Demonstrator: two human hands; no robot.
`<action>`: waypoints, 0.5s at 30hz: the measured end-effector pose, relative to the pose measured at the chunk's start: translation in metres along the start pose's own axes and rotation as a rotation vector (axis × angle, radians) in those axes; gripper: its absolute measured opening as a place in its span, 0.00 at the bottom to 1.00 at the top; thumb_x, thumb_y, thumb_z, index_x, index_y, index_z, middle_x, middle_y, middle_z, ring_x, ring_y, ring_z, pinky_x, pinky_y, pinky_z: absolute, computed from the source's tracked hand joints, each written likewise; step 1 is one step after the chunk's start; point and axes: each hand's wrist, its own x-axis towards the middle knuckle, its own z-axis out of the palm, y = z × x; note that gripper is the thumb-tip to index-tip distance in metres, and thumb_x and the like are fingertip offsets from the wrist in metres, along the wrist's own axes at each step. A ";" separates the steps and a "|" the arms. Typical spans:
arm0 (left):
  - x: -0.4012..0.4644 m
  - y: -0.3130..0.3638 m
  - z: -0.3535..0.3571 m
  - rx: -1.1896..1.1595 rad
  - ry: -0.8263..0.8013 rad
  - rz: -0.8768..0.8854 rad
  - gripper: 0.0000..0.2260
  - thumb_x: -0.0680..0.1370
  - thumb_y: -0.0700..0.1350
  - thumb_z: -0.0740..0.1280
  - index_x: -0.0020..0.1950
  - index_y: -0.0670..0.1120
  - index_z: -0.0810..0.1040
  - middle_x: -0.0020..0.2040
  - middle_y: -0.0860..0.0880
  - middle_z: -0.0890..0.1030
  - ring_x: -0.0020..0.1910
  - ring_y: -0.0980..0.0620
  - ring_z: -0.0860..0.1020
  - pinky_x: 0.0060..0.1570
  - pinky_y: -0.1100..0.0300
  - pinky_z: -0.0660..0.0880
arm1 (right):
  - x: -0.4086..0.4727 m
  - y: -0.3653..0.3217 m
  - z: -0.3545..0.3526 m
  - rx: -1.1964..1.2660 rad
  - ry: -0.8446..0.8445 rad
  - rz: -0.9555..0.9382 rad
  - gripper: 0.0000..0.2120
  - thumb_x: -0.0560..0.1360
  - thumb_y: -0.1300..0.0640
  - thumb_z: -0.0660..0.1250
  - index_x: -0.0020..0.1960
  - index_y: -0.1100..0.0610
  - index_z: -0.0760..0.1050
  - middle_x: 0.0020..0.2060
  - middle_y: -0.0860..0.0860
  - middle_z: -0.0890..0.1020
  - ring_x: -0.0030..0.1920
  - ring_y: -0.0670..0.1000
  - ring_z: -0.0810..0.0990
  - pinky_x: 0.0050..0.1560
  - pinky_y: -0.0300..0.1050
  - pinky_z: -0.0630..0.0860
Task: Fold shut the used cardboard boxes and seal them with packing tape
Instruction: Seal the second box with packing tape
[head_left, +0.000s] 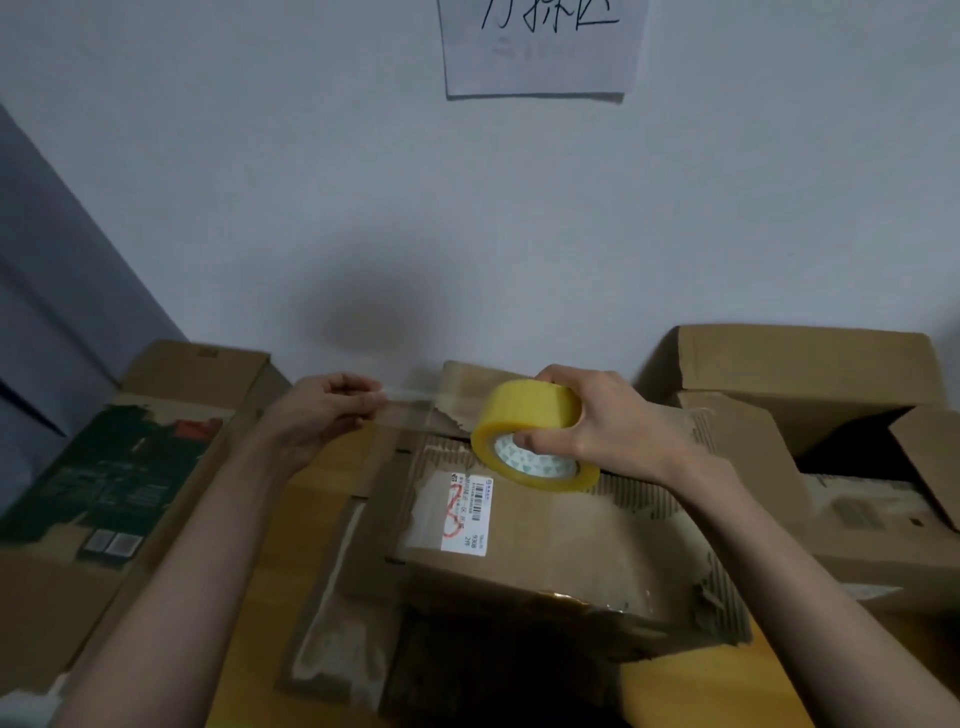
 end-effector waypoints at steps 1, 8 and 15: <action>0.003 -0.007 0.000 -0.008 0.001 -0.011 0.06 0.75 0.34 0.71 0.51 0.42 0.80 0.42 0.48 0.81 0.35 0.60 0.81 0.34 0.70 0.77 | 0.001 -0.001 0.004 -0.020 -0.005 -0.005 0.22 0.70 0.42 0.77 0.60 0.47 0.76 0.47 0.43 0.80 0.45 0.43 0.78 0.42 0.35 0.76; 0.016 -0.033 0.009 -0.067 0.024 -0.062 0.04 0.77 0.34 0.70 0.49 0.42 0.80 0.36 0.51 0.81 0.35 0.57 0.78 0.35 0.68 0.76 | 0.006 -0.004 0.015 -0.041 0.009 -0.009 0.23 0.71 0.46 0.78 0.63 0.49 0.77 0.43 0.37 0.75 0.41 0.36 0.74 0.39 0.25 0.69; 0.022 -0.057 0.015 0.006 0.019 -0.106 0.10 0.75 0.39 0.74 0.55 0.44 0.81 0.48 0.48 0.83 0.45 0.54 0.81 0.45 0.60 0.73 | 0.005 -0.005 0.022 -0.076 -0.041 -0.010 0.24 0.71 0.49 0.78 0.64 0.50 0.75 0.44 0.40 0.76 0.40 0.37 0.73 0.38 0.25 0.68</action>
